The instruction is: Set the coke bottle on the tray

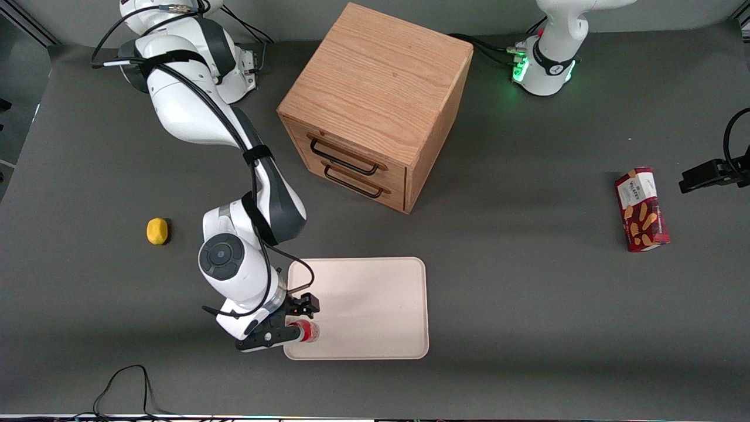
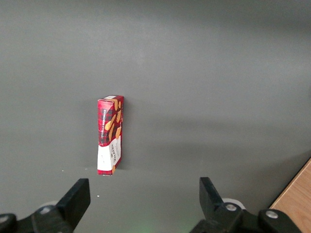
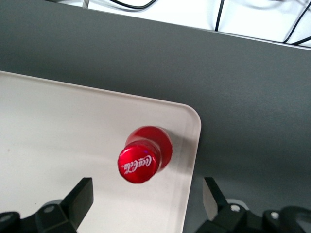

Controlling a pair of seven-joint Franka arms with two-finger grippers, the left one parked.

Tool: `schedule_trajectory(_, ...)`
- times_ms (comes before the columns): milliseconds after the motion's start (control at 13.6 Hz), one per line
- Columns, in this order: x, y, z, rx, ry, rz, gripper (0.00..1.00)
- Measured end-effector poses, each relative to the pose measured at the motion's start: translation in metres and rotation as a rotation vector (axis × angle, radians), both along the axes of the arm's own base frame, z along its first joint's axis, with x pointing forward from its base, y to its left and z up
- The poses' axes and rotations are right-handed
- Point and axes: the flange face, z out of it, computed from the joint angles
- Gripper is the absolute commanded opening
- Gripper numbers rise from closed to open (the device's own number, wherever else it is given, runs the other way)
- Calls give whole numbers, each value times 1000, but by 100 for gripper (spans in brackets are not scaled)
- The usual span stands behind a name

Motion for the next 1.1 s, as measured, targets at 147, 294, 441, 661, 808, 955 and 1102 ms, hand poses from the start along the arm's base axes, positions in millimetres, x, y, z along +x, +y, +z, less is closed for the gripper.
schedule_trajectory(147, 0, -2, 11, 13, -5, -43, 100)
schedule_trajectory(294, -7, -16, 39, 25, -1, -91, 100)
schedule_trajectory(441, -30, -40, 87, 34, 26, -118, 100)
schedule_trajectory(661, -89, -86, 173, 21, 125, -148, 100)
schedule_trajectory(808, -123, -126, 226, 6, 161, -161, 100)
schedule_trajectory(955, -148, -174, 269, 11, 175, -162, 100)
schedule_trajectory(1102, -167, -226, 299, 16, 183, -159, 100)
